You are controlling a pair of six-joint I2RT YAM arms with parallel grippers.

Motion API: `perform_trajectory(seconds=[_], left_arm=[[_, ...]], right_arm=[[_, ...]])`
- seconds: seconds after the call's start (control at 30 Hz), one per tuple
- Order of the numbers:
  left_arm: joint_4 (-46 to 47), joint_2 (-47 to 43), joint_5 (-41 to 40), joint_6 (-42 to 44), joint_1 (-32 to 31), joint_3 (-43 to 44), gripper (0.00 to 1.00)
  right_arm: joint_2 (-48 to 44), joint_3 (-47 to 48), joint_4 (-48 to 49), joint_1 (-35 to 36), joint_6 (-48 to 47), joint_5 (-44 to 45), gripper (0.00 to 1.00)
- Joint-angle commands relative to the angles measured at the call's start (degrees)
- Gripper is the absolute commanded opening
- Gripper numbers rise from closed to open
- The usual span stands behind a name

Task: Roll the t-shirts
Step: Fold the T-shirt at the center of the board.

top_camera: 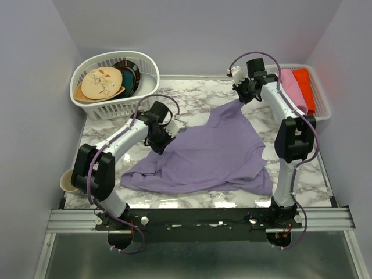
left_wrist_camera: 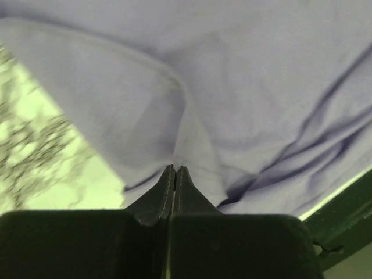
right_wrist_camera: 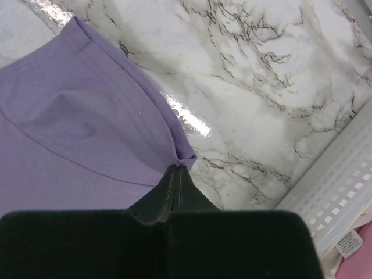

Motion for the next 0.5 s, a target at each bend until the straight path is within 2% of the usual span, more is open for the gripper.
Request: perform_trajectory(seconds=[0.0, 0.03, 0.13, 0.47], left_arm=[[0.31, -1.83, -1.48, 0.02, 9.80, 3.51, 0.00], [0.40, -1.22, -1.65, 0.11, 12.86, 4.03, 0.00], [1.28, -0.08, -2.18, 0.29, 16.57, 6.41, 0.00], [5.59, 3.44, -7.61, -1.82, 21.24, 12.03, 0.00]], right_arm=[[-0.50, 2.30, 1.39, -2.09, -1.63, 2.40, 0.00], [-0.15, 2.83, 1.39, -2.26, -1.90, 2.58, 0.00], [0.47, 3.18, 1.56, -2.79, -2.34, 3.28, 0.00], [0.47, 3.71, 2.88, -2.97, -2.60, 4.94, 0.01]])
